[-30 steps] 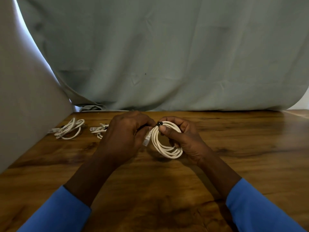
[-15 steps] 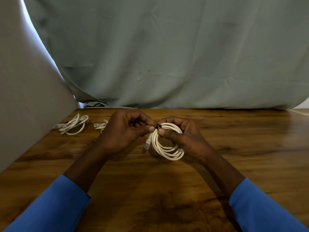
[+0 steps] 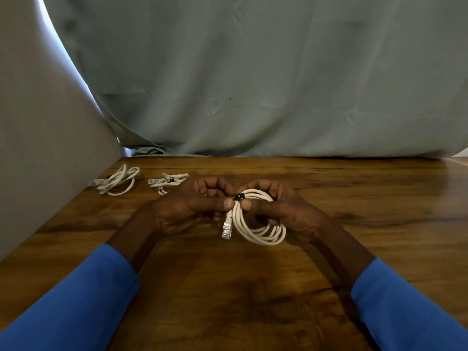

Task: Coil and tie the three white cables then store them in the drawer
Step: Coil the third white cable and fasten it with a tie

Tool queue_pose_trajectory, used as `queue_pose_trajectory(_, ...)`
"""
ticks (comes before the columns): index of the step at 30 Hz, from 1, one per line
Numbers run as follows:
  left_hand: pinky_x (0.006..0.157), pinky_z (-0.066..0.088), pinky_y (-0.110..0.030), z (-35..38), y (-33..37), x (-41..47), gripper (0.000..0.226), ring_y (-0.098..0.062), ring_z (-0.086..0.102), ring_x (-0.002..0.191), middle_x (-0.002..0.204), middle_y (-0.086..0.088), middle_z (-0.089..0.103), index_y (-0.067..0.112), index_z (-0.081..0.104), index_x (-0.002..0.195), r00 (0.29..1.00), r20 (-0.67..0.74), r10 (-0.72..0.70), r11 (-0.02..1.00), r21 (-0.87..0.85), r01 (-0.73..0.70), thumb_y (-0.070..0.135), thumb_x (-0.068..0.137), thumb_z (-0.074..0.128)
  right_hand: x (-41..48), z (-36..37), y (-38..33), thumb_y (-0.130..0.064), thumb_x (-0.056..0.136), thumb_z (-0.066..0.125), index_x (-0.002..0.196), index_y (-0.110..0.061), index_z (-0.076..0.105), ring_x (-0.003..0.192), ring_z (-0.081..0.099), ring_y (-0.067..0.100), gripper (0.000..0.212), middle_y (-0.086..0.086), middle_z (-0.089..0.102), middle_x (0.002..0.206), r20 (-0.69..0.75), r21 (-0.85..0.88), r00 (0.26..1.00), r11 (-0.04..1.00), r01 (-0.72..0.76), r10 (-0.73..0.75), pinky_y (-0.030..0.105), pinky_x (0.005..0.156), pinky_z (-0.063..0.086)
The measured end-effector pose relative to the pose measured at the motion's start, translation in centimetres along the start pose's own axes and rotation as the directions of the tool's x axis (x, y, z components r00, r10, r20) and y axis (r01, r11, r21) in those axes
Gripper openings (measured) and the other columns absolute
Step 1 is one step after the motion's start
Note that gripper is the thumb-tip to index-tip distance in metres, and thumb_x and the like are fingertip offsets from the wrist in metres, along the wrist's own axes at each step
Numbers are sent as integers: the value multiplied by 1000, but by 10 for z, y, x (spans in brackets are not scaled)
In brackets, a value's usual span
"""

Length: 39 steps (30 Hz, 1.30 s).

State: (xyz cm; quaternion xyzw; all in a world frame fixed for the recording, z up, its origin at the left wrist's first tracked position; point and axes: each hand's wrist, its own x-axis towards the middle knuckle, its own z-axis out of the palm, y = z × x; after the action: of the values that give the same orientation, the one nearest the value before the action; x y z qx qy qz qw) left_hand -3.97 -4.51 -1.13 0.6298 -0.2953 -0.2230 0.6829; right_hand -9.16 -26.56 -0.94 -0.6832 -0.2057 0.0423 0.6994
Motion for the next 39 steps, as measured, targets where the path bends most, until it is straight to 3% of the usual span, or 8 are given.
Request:
queue_pose_trajectory(5, 65, 58, -25, 6, -6, 1, 40, -12, 63, 68, 77, -4, 66, 16, 74, 82, 991, 80, -106, 985, -130, 116, 29, 56, 102, -2, 3, -1, 11, 90, 64, 103, -4, 64, 53, 66, 3, 19, 0, 73, 75, 28, 77, 998, 995, -64, 62, 12, 50, 50)
queue_pose_trajectory(8, 60, 61, -30, 12, -12, 5, 36, -14, 65, 65, 78, -10, 61, 13, 74, 81, 996, -22, -90, 963, -258, 81, 26, 59, 100, 3, 0, 3, -5, 83, 73, 102, -8, 64, 43, 55, 1, 21, 1, 69, 75, -26, 100, 999, 995, -30, 33, 13, 41, 43)
queue_pose_trajectory(13, 60, 61, -29, 28, -14, 13, 13, -18, 71, 69, 86, -15, 71, 3, 70, 95, 982, -190, -10, 932, -357, -60, 10, 84, 69, 10, -10, 13, -27, 73, 89, 95, -18, 73, 38, 44, 3, 29, 4, 69, 77, -85, 141, 996, 990, -10, 23, 17, 40, 36)
queue_pose_trajectory(19, 63, 62, -28, 21, -9, 13, 27, -20, 76, 79, 95, -15, 77, -1, 72, 105, 973, -231, -2, 961, -269, -61, 5, 80, 68, 10, -12, 15, -29, 70, 85, 98, -13, 72, 39, 50, 4, 34, 6, 71, 80, -119, 155, 992, 988, -22, 41, 16, 40, 40)
queue_pose_trajectory(24, 60, 61, -28, 17, -7, 10, 52, -15, 68, 70, 79, -4, 72, 10, 63, 124, 976, -204, -73, 972, -236, 23, 3, 74, 72, 10, -7, 15, -11, 73, 78, 100, -6, 68, 48, 60, 6, 30, 6, 72, 78, -76, 155, 990, 982, -103, 116, 16, 45, 50)
queue_pose_trajectory(30, 60, 59, -26, 17, -10, 11, 42, -12, 66, 64, 78, -6, 70, 10, 58, 109, 979, -201, -25, 995, -101, 4, 3, 71, 75, 9, -12, 19, -6, 74, 77, 98, -10, 75, 71, 71, 17, 24, 9, 75, 86, -35, 143, 990, 981, -132, 139, 27, 66, 61)
queue_pose_trajectory(35, 70, 62, -34, 10, -18, 11, 34, -20, 70, 75, 82, -9, 73, 10, 64, 99, 977, -185, -102, 993, -72, 89, 7, 69, 80, 10, -14, 25, -18, 67, 86, 93, -17, 80, 74, 67, 19, 26, 10, 74, 88, -64, 97, 988, 986, -133, 140, 29, 69, 57)
queue_pose_trajectory(39, 70, 63, -32, 12, -22, 12, 31, -20, 72, 76, 83, -8, 74, 10, 64, 95, 968, -250, -6, 1000, -11, 3, 8, 69, 81, 11, -16, 28, -22, 66, 87, 92, -18, 80, 73, 64, 19, 28, 10, 73, 88, -65, 112, 988, 985, -131, 139, 28, 67, 53)
